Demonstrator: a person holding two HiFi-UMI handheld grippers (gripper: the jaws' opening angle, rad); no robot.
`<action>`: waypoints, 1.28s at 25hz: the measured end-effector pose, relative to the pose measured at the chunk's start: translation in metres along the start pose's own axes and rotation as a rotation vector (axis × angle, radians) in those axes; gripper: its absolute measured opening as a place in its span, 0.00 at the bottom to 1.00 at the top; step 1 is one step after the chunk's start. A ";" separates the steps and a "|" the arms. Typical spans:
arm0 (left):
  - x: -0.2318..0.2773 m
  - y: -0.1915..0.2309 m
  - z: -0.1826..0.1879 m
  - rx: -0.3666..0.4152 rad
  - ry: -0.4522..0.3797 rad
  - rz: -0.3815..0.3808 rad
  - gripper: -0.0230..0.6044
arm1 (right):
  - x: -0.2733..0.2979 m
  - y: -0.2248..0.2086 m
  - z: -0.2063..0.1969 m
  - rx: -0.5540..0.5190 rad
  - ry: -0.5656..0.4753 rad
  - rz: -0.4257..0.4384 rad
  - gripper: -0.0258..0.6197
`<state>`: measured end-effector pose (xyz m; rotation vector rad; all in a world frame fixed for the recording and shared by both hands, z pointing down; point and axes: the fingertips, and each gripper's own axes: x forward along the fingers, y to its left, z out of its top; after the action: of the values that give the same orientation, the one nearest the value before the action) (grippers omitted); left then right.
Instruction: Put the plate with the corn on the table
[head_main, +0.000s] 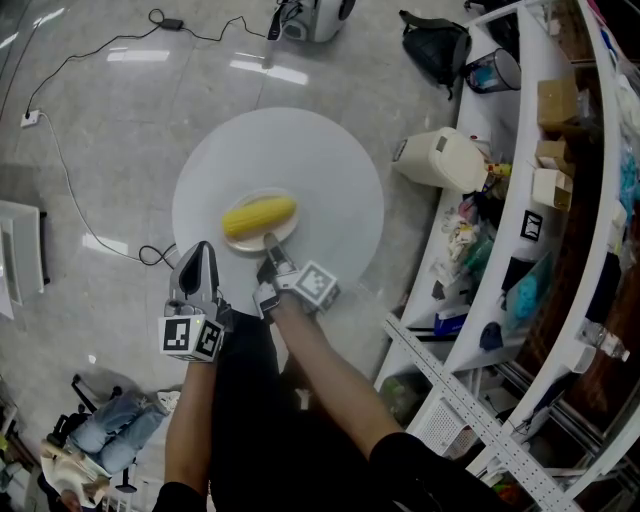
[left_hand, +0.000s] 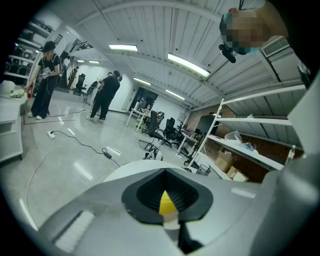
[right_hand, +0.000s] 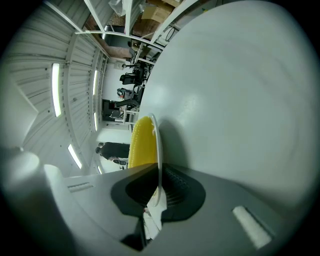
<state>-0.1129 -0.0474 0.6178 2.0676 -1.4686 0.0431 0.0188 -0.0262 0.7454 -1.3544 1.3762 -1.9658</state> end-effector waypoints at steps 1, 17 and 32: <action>0.000 0.000 0.000 0.000 -0.001 0.000 0.04 | 0.000 -0.002 0.000 -0.002 -0.001 -0.004 0.08; -0.003 0.001 -0.006 -0.017 -0.002 0.007 0.04 | -0.001 -0.005 -0.002 -0.010 0.004 -0.053 0.08; -0.007 -0.002 -0.008 -0.023 -0.004 -0.002 0.04 | -0.005 -0.014 0.002 -0.076 0.011 -0.178 0.12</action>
<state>-0.1114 -0.0374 0.6211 2.0520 -1.4629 0.0206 0.0255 -0.0170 0.7549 -1.5518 1.3910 -2.0534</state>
